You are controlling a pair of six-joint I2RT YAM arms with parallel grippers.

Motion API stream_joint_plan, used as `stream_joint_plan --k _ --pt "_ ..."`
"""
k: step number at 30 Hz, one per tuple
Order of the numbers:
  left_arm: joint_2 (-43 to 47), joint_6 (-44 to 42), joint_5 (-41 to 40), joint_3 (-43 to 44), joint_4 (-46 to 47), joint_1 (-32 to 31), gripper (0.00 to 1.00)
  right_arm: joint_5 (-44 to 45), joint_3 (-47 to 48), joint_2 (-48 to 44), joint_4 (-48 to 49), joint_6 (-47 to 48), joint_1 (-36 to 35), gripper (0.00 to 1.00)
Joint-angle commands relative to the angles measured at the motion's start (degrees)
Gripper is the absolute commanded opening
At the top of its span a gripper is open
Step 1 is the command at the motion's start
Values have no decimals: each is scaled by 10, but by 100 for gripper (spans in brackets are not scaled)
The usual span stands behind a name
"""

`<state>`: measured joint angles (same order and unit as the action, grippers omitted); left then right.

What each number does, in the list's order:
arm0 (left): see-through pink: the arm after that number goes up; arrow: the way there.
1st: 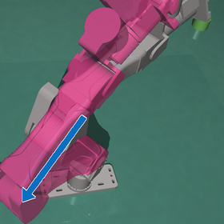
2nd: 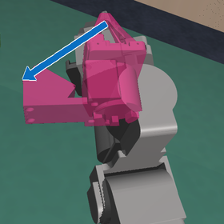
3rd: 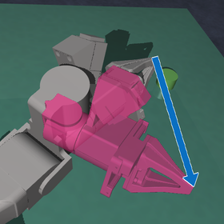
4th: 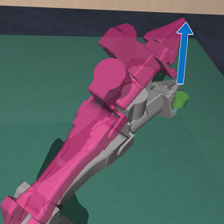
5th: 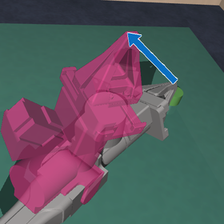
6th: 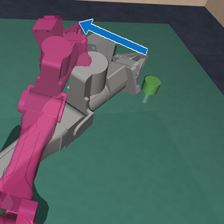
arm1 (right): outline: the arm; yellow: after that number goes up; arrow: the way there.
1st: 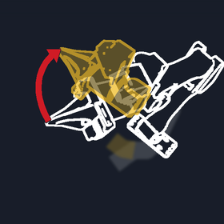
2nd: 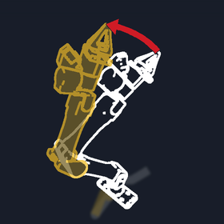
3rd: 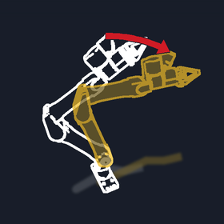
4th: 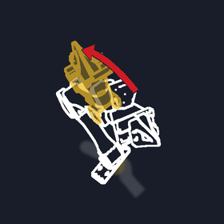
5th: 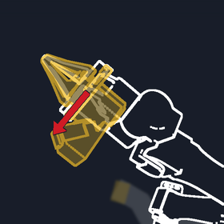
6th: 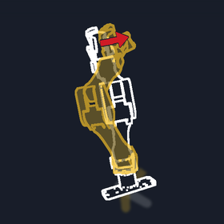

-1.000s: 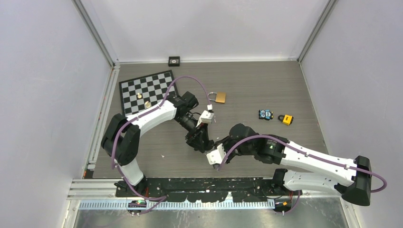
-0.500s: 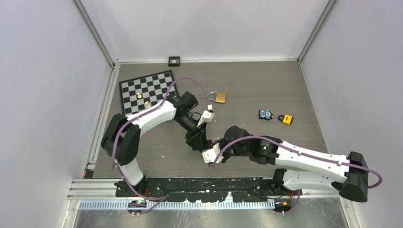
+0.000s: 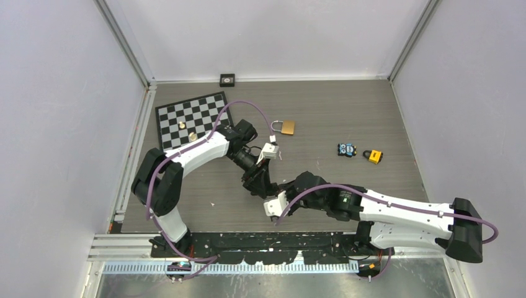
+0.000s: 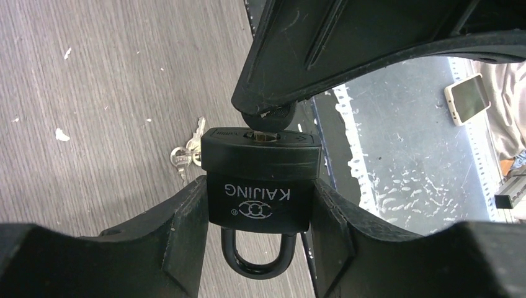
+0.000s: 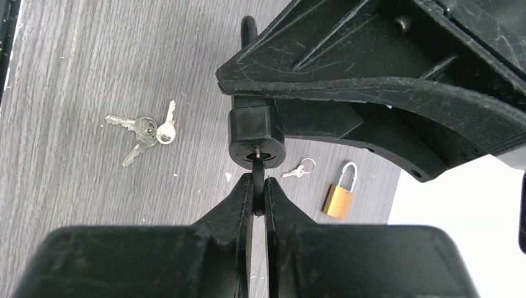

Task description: Unlock with the key

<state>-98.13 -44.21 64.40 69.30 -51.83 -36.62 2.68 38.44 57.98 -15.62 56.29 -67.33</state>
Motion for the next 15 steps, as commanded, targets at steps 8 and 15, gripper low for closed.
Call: stream_joint_plan --k 8,15 --pt "26 -6 119 33 11 -6 0 -19 14 13 53 -23 1 1" --pt "40 14 82 14 50 -6 0 -18 30 31 56 -75 6 0"
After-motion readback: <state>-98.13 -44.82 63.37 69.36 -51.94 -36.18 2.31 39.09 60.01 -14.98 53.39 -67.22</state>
